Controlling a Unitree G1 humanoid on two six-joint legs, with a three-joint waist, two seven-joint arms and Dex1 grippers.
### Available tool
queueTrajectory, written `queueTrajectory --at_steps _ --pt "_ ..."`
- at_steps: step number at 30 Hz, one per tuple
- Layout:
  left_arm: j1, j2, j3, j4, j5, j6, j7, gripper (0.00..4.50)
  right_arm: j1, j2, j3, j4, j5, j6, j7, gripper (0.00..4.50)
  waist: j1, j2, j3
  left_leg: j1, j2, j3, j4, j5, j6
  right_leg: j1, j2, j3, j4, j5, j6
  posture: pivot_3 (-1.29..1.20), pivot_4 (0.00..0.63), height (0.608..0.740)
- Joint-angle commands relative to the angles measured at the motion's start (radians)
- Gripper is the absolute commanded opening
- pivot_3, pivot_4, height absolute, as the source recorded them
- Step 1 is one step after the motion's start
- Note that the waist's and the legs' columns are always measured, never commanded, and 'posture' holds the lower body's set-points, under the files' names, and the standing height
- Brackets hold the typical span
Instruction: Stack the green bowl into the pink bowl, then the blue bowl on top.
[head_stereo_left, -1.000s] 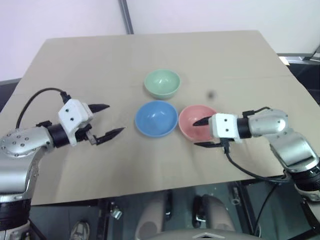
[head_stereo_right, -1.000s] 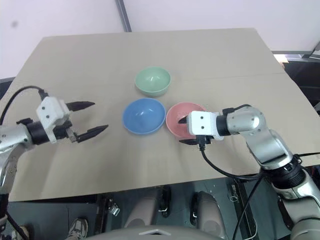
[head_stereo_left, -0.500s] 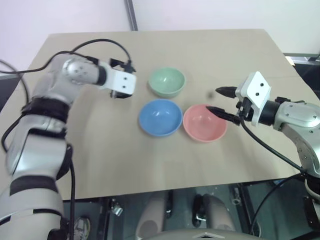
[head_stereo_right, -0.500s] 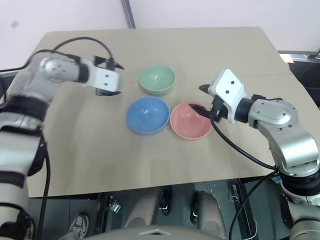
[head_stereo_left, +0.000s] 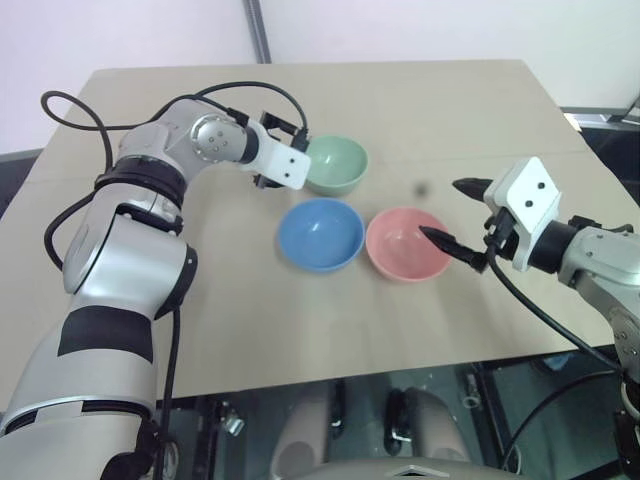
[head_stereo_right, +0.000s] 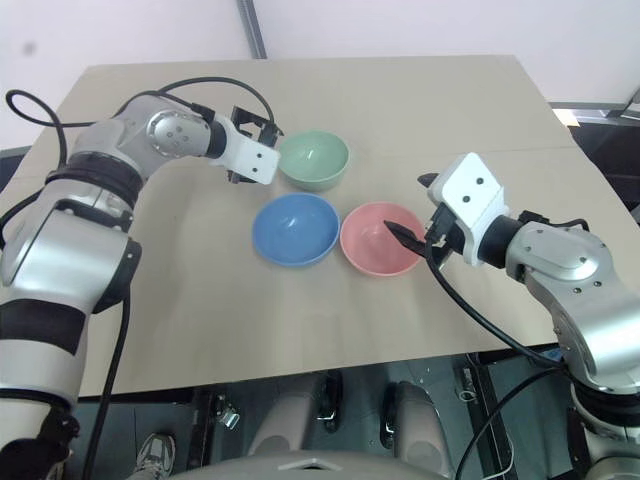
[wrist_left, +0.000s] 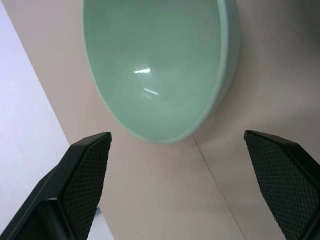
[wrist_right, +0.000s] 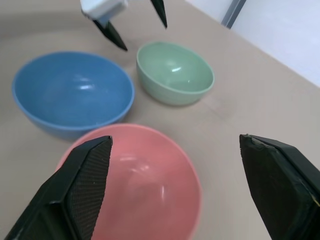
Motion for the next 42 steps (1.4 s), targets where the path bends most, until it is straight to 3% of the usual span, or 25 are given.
queueTrajectory --at_steps 1,2,3,4,7,8,12,13,23,25,27,30,33,37,40,42 --pt "-0.043 -0.009 -0.03 0.007 0.045 -0.011 0.047 4.5 0.009 -0.003 -0.043 -0.055 0.022 -0.005 -0.027 4.46 0.0 0.0 0.0 0.0 0.0 0.0 0.0 0.0 0.0 0.0 0.0 0.0 0.0 0.001 -0.001 0.0 0.15 0.74" --pt "-0.043 -0.015 -0.04 0.009 0.057 -0.014 0.06 4.5 0.012 -0.004 -0.046 -0.058 0.026 -0.005 -0.032 4.46 -0.001 0.0 0.0 -0.001 0.0 0.001 0.0 0.0 0.0 0.0 -0.001 0.001 0.0 0.001 0.0 0.0 0.15 0.74" --pt "-0.043 -0.026 -0.05 0.012 0.069 -0.011 0.077 3.96 0.016 -0.005 -0.05 -0.061 0.027 -0.005 -0.038 4.5 -0.001 0.0 0.0 -0.001 -0.001 0.002 0.0 0.0 0.0 0.0 -0.001 0.001 0.0 0.002 -0.001 0.0 0.15 0.74" --pt "-0.043 -0.035 -0.059 0.016 0.081 -0.007 0.09 3.79 0.019 -0.007 -0.053 -0.063 0.028 -0.006 -0.044 4.5 0.0 0.0 0.0 -0.001 -0.001 0.002 0.001 0.0 0.0 0.0 -0.001 0.002 0.0 0.002 -0.001 0.0 0.15 0.74" --pt "-0.041 -0.052 -0.099 0.025 0.131 -0.002 0.144 2.33 0.024 -0.012 -0.058 -0.065 0.031 -0.01 -0.057 4.5 0.0 0.0 0.0 -0.001 -0.001 0.003 0.001 0.0 0.0 0.0 -0.001 0.002 0.0 0.002 0.0 0.0 0.15 0.74" --pt "-0.041 -0.056 -0.106 0.028 0.14 0.0 0.158 2.16 0.025 -0.013 -0.059 -0.067 0.033 -0.01 -0.061 4.5 0.0 0.0 0.0 -0.001 -0.001 0.003 0.001 0.0 0.0 0.0 -0.001 0.002 0.0 0.002 0.0 0.0 0.15 0.74" --pt "-0.045 -0.07 -0.108 0.039 0.148 0.001 0.177 0.26 0.033 -0.025 -0.061 -0.069 0.034 -0.018 -0.071 4.5 -0.001 -0.001 0.0 0.0 -0.001 0.003 0.002 0.0 0.001 0.0 -0.001 0.003 0.0 0.003 0.001 0.0 0.15 0.74" --pt "-0.046 -0.07 -0.105 0.039 0.146 0.0 0.177 0.07 0.034 -0.028 -0.061 -0.068 0.034 -0.02 -0.073 4.5 -0.001 -0.001 0.0 -0.001 -0.001 0.003 0.002 0.0 0.001 -0.001 -0.001 0.003 0.0 0.003 0.001 0.0 0.15 0.74" --pt "-0.064 -0.012 -0.004 0.005 0.015 -0.106 0.064 0.07 0.022 -0.048 -0.043 -0.024 0.019 -0.064 -0.083 4.5 -0.007 -0.001 0.001 -0.001 -0.001 0.004 0.002 0.0 0.0 -0.001 -0.001 0.004 0.0 0.004 -0.001 0.0 0.15 0.74" --pt "-0.065 -0.007 0.054 -0.022 -0.099 -0.191 -0.093 0.07 0.03 -0.06 -0.058 -0.016 0.017 -0.073 -0.082 4.5 -0.008 -0.001 0.001 -0.001 -0.001 0.004 0.002 0.0 0.0 -0.001 -0.001 0.004 0.0 0.004 -0.001 0.0 0.15 0.74" --pt "-0.04 -0.016 0.117 -0.099 -0.302 -0.246 -0.347 0.07 0.048 -0.073 -0.08 -0.007 0.011 -0.086 -0.078 4.5 -0.005 -0.001 0.001 -0.001 -0.001 0.004 0.002 0.0 -0.001 -0.001 -0.002 0.004 -0.001 0.004 -0.001 0.0 0.15 0.74" --pt "0.058 -0.002 0.134 -0.402 -0.647 -0.13 -0.708 0.07 0.102 -0.093 -0.132 -0.006 0.006 -0.097 -0.076 4.5 -0.006 -0.001 0.001 -0.001 -0.001 0.004 0.003 0.0 -0.001 0.0 -0.004 0.004 -0.002 0.004 -0.002 0.0 0.15 0.74" --pt "0.123 0.015 0.14 -0.605 -0.798 -0.003 -0.852 0.07 0.134 -0.103 -0.16 -0.008 0.005 -0.105 -0.079 4.5 -0.019 -0.001 0.001 -0.001 -0.002 0.005 0.004 0.0 0.0 0.0 -0.004 0.006 -0.002 0.005 -0.002 0.0 0.15 0.74" --pt "0.179 0.019 0.089 -0.763 -0.89 0.072 -0.881 0.07 0.183 -0.11 -0.203 -0.026 -0.002 -0.105 -0.088 4.5 -0.022 0.0 0.0 0.001 -0.001 0.005 0.006 0.0 0.0 0.001 -0.002 0.006 0.002 0.005 -0.001 0.0 0.15 0.74" --pt "0.191 0.02 0.046 -0.789 -0.918 0.065 -0.881 0.95 0.207 -0.11 -0.219 -0.043 0.0 -0.101 -0.096 4.5 -0.018 0.001 -0.001 0.004 0.0 0.005 0.007 0.0 0.0 0.004 -0.001 0.006 0.002 0.005 -0.001 0.0 0.15 0.74" --pt "0.19 0.016 0.043 -0.782 -0.911 0.059 -0.881 2.04 0.218 -0.11 -0.226 -0.053 0.003 -0.098 -0.1 4.5 -0.018 0.001 -0.001 0.004 0.0 0.005 0.008 0.0 0.001 0.004 -0.001 0.006 0.002 0.005 0.0 0.0 0.15 0.74"
